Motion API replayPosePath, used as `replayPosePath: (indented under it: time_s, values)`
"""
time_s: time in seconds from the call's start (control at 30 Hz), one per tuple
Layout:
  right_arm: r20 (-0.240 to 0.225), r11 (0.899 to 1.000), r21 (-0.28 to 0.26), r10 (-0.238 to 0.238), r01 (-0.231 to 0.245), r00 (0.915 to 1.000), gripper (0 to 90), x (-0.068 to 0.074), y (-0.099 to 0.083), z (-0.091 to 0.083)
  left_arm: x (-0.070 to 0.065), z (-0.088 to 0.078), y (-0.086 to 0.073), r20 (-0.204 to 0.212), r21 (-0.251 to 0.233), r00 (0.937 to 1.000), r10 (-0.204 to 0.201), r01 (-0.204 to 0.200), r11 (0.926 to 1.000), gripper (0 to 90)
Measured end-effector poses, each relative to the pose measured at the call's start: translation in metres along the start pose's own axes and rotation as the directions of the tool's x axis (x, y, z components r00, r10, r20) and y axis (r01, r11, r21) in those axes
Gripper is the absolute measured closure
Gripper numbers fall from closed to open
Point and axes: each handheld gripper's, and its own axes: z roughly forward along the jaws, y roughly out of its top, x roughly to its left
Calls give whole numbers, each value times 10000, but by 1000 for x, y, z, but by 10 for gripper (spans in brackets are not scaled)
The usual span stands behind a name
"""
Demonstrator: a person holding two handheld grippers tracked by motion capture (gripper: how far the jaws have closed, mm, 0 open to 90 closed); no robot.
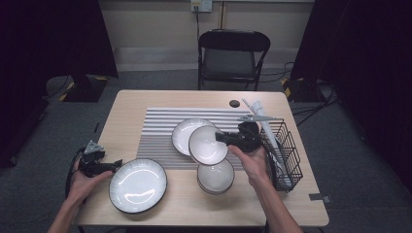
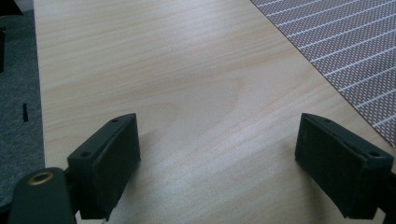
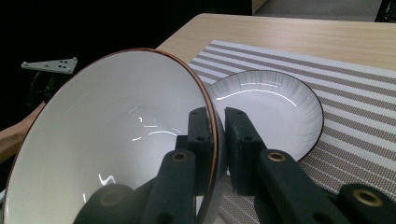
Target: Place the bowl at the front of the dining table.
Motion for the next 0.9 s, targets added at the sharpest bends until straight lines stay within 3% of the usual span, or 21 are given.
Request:
replayPosePath:
  time_s: [0.47, 0.9]
  values:
    - [-5, 9999, -134, 61, -61, 10000, 817, 2, 21, 18, 0, 0, 0, 0, -5, 10000, -5, 5, 10000, 136]
    - [415, 9999, -3, 157, -157, 9990, 817, -6, 32, 32, 0, 0, 0, 6, -3, 10000, -2, 2, 10000, 136]
